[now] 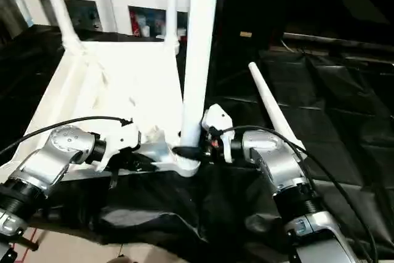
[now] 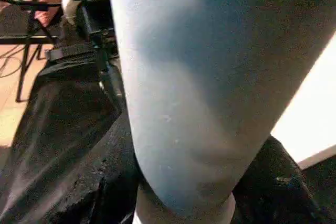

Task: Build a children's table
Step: Insert table leg to table base

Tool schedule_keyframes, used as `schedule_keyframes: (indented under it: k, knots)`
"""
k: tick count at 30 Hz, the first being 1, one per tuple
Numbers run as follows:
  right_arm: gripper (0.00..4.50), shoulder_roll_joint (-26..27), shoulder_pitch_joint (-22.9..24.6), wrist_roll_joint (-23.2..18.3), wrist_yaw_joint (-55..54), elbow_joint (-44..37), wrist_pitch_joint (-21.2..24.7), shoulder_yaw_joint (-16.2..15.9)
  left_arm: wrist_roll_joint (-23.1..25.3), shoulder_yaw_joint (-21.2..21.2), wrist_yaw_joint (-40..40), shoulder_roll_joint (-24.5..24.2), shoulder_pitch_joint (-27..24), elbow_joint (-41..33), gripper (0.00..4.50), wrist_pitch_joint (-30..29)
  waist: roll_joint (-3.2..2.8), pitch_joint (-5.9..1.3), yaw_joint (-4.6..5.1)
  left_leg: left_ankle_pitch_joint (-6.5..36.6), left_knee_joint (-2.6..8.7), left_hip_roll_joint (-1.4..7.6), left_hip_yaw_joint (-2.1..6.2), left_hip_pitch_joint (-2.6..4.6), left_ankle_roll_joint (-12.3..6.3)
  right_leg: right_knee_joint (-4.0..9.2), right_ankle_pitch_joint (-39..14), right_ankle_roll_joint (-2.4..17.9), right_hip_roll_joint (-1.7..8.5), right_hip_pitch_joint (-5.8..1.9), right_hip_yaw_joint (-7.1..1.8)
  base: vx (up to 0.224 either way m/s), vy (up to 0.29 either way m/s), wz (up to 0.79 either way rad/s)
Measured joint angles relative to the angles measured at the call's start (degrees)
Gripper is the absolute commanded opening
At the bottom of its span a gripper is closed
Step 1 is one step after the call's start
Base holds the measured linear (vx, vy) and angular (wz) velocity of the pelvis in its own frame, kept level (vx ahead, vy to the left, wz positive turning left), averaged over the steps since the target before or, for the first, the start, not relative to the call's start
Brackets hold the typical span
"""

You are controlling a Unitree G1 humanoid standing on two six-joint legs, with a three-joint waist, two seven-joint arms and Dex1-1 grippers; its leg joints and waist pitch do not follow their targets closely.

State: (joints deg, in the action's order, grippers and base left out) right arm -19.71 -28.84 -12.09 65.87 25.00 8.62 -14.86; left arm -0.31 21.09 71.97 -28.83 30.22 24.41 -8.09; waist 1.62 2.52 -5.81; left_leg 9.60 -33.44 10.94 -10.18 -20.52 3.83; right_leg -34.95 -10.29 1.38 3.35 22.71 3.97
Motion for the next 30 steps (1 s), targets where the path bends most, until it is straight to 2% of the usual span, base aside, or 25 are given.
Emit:
schedule_keyframes:
  k: [6,9,13,16,19,22,25,30]
  knots:
    - [1.91,1.09,-0.42,0.0,-1.41,2.02,-0.77,0.61,0.01,-0.16,-1.23,0.36,0.01,0.33,0.0,-0.79,-0.01,0.0,0.1,-0.01,-0.03,0.0,0.0,0.14,0.01,-0.02,0.01,0.02,0.0,-0.11,0.0,0.0,0.0,0.0]
    - [1.9,4.15,-2.03,1.01,-8.29,5.96,-1.08,2.06,0.24,-1.0,-4.88,2.1,1.01,2.17,0.0,-3.35,-0.07,0.07,0.93,0.0,-0.11,0.0,0.03,0.56,0.01,-0.02,0.03,0.05,0.0,-0.42,0.03,0.0,0.0,0.0]
    - [1.9,7.29,-4.16,1.77,-18.04,10.46,-1.66,4.05,1.36,-2.13,-9.96,4.69,2.48,3.71,0.0,-6.86,-0.19,0.17,2.33,0.0,-0.11,0.02,0.58,0.48,0.01,0.61,0.02,0.03,0.03,-0.43,0.63,0.0,0.0,0.0]
    - [1.9,10.1,-6.57,2.4,-25.71,14.5,-1.67,5.68,2.51,-2.18,-14.76,7.45,4.55,4.92,0.0,-10.54,-0.26,0.21,2.79,0.0,-0.11,0.07,0.87,0.41,0.01,1.05,0.02,0.04,0.17,-0.45,1.27,0.0,0.0,0.0]
    - [1.9,12.97,-10.35,3.57,-35.6,20.01,-1.48,8.01,4.29,-2.49,-22.51,12.14,7.75,6.94,0.0,-16.84,-0.34,0.28,2.95,0.0,-0.17,0.04,0.95,0.41,0.01,1.21,0.03,0.04,0.25,-0.44,1.44,0.0,0.0,0.0]
    - [1.9,14.82,-12.6,3.68,-40.75,23.38,-1.48,9.74,4.42,-3.38,-26.76,15.61,8.57,7.06,0.0,-20.69,-0.37,0.3,3.3,0.0,-0.14,0.05,1.01,0.41,0.01,1.44,0.05,0.07,0.26,-0.44,1.55,0.0,0.0,0.0]
    - [1.9,15.29,-14.21,3.73,-43.31,25.39,-1.52,10.16,4.45,-3.89,-29.12,17.27,8.89,7.05,0.0,-22.26,-0.35,0.27,3.66,0.1,-0.07,0.02,0.99,0.41,0.06,1.5,0.27,0.44,0.27,-0.44,1.53,0.0,0.0,0.0]
    - [1.9,16.03,-16.16,4.35,-44.3,27.74,-1.83,10.99,4.58,-3.91,-30.73,17.49,9.47,7.19,0.0,-22.75,-0.36,0.25,3.36,0.17,0.24,0.07,0.98,0.49,0.22,1.49,1.06,0.82,0.21,-0.38,1.63,0.0,0.0,0.0]
